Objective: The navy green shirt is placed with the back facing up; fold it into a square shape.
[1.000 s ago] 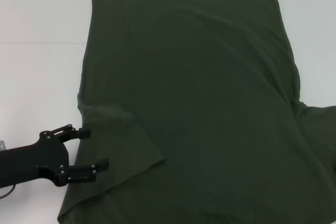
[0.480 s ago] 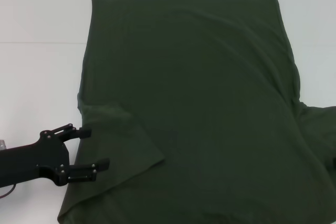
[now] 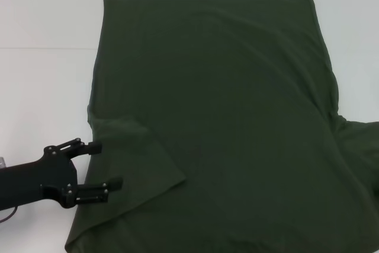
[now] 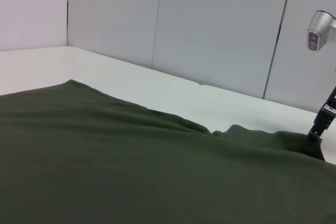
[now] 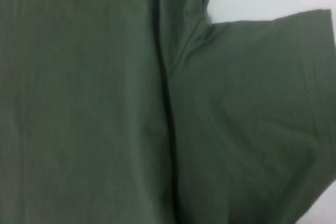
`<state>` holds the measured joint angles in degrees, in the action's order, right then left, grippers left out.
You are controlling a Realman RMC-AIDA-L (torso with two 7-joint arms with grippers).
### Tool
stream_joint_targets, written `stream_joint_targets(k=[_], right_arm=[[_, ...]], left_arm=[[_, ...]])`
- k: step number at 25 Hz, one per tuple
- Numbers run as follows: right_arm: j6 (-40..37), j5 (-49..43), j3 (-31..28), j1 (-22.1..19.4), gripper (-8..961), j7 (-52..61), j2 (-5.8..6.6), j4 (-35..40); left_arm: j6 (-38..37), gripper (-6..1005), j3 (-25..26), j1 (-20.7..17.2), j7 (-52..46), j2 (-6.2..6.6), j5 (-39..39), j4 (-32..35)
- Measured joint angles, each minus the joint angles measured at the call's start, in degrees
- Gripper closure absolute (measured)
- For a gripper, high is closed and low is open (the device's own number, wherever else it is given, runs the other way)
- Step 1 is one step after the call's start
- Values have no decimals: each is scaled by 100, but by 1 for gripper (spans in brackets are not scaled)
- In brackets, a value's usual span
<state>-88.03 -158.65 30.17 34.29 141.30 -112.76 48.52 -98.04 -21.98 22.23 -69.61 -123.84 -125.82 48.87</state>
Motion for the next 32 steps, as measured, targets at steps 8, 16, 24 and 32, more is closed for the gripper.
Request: stream_joint_targets(k=[8, 16, 24, 32], right_arm=[[-16, -6, 6, -26, 658, 10, 29, 8], [-100, 8, -131, -108, 900, 11, 81, 168], [-213, 23, -633, -205, 929, 11, 164, 559], [-231, 88, -651, -180, 928, 32, 167, 782]], left_arm=[[-4, 65, 14, 0, 0, 0, 5, 13], [-5, 65, 34, -22, 0, 0, 5, 8], [-4, 65, 45, -26, 0, 0, 5, 20], [5, 65, 45, -26, 0, 0, 5, 33]])
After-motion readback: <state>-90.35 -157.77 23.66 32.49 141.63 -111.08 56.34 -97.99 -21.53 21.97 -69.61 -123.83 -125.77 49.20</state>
